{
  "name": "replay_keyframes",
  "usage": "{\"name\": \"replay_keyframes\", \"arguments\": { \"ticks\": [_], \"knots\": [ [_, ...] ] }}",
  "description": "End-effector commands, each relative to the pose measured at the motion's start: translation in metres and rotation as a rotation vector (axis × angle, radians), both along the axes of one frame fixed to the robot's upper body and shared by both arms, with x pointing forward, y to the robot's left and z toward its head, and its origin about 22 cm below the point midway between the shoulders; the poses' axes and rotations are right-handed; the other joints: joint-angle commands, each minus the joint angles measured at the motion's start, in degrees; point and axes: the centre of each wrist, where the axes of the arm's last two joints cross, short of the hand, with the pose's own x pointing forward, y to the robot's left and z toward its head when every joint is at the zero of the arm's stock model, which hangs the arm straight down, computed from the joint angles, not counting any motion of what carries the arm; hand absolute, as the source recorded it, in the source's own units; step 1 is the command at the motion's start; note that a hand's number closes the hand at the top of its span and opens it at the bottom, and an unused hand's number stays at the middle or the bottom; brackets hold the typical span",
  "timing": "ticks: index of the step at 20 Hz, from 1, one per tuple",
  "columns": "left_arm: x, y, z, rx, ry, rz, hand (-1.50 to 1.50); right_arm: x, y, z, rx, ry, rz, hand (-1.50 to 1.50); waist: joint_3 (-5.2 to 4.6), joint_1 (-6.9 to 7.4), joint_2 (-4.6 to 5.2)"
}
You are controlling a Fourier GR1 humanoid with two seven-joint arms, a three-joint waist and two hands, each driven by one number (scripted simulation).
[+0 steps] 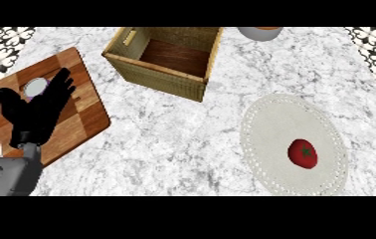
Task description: Pick the tomato from the placemat and place it in the basket
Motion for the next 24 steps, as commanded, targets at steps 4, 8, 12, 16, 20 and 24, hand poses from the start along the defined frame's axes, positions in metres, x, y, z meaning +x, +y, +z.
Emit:
{"name": "replay_keyframes", "arguments": {
  "ticks": [4, 8, 12, 16, 20, 24],
  "knots": [
    [-0.007, -0.008, -0.009, 0.011, -0.006, -0.002, 0.0, 0.034, 0.0, -0.062, 0.111, -0.082, -0.013, -1.5, -0.02, 0.51, 0.07],
    [-0.004, -0.001, -0.007, 0.009, 0.009, 0.007, 0.0, 0.052, 0.018, -0.1, 0.048, -0.014, -0.017, -1.5, -0.04, 0.48, 0.07],
    [0.002, -0.015, 0.01, -0.004, 0.002, -0.025, 0.0, 0.047, 0.002, -0.12, 0.019, 0.066, -0.028, -1.5, -0.03, 0.27, -0.01],
    [0.0, -0.001, -0.017, 0.01, 0.009, -0.009, 0.0, 0.051, 0.025, -0.111, -0.023, 0.097, -0.01, -1.5, -0.08, -0.05, -0.02],
    [-0.011, -0.006, -0.017, 0.005, 0.01, -0.029, 0.0, 0.054, 0.011, -0.113, -0.019, 0.104, -0.018, -1.5, -0.07, 0.03, -0.03],
    [-0.005, -0.012, -0.003, 0.012, 0.004, 0.001, 0.0, 0.043, 0.013, -0.133, -0.014, 0.105, 0.012, -1.5, -0.07, -0.03, -0.06]
  ]
}}
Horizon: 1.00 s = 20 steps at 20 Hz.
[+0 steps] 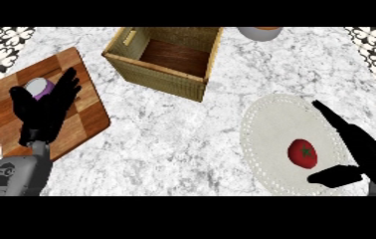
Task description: Pick the tomato from the placemat and place it in the basket
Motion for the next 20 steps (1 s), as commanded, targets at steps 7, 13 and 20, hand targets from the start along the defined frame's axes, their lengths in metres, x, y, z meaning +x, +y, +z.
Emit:
{"name": "replay_keyframes", "arguments": {
  "ticks": [7, 13, 20],
  "knots": [
    [0.0, 0.012, -0.015, 0.005, 0.008, -0.012, 0.0, -0.021, -0.016, -0.021, 0.065, -0.011, 0.063, -1.5, 0.0, -0.17, 0.02],
    [-0.007, -0.001, -0.01, 0.003, -0.01, -0.002, 0.0, -0.016, 0.006, -0.03, 0.048, -0.015, 0.084, -1.5, 0.0, -0.03, -0.02],
    [0.013, -0.011, -0.005, -0.011, -0.01, -0.011, 0.0, -0.013, -0.005, -0.027, -0.043, 0.003, 0.037, -1.5, -0.01, -0.21, 0.03]
  ]
}}
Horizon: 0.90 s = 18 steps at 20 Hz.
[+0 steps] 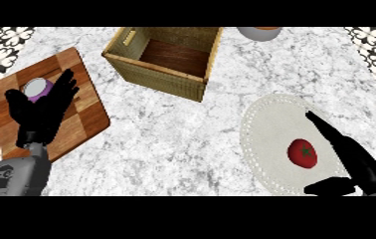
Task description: Pick the tomato from the placemat and place it in the basket
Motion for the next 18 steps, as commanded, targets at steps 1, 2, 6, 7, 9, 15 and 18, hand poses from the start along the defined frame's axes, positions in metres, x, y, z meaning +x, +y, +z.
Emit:
{"name": "replay_keyframes", "arguments": {
  "ticks": [1, 2, 6, 7, 9, 15, 18],
  "knots": [
    [-0.01, 0.001, 0.007, -0.007, 0.001, 0.011, 0.0, 0.012, 0.008, -0.023, -0.037, 0.031, -0.013, -1.5, 0.01, 0.28, 0.0],
    [0.016, 0.01, 0.015, 0.004, 0.0, 0.008, 0.0, -0.006, 0.028, -0.025, -0.033, -0.003, -0.008, -1.5, 0.0, -0.14, 0.03],
    [0.001, -0.007, 0.006, 0.01, 0.005, 0.0, 0.0, -0.003, 0.016, -0.021, -0.092, 0.018, 0.045, 1.5, 0.0, 0.03, -0.01],
    [-0.001, 0.002, 0.0, 0.012, 0.009, 0.006, 0.0, 0.009, 0.012, -0.016, -0.189, 0.054, 0.088, 1.5, 0.0, 0.3, 0.06],
    [0.01, -0.004, 0.013, 0.0, 0.01, -0.005, 0.0, 0.015, 0.007, -0.029, -0.148, 0.019, 0.083, 1.5, 0.01, 0.09, 0.03],
    [0.006, -0.006, 0.01, 0.005, -0.003, 0.008, 0.0, 0.017, 0.027, -0.04, -0.162, 0.034, 0.088, 1.5, 0.0, 0.06, 0.02],
    [0.005, -0.014, 0.005, -0.005, -0.002, -0.009, 0.0, 0.019, 0.115, -0.018, -0.142, -0.006, 0.121, 1.5, -0.11, 0.06, -0.16]
  ]
}}
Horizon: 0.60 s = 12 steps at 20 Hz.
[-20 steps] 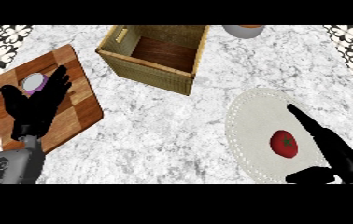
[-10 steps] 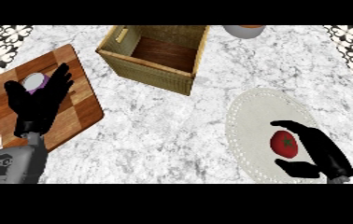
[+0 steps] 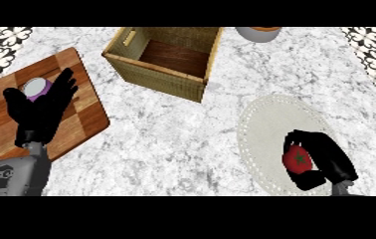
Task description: Pick the tomato from the placemat and place it in the basket
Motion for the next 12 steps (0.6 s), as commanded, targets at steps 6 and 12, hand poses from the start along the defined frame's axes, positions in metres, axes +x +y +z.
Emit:
{"name": "replay_keyframes", "arguments": {
  "ticks": [6, 12],
  "knots": [
    [0.013, -0.021, 0.009, 0.007, -0.007, -0.098, 0.0, 0.014, 0.173, 0.031, 0.019, -0.051, 0.178, 1.5, 0.39, 7.57, 0.66],
    [0.017, -0.037, 0.008, -0.004, -0.005, -0.14, 0.0, 0.004, 0.219, 0.046, 0.046, -0.058, 0.151, 1.5, 0.79, 9.29, 0.88]
  ]
}}
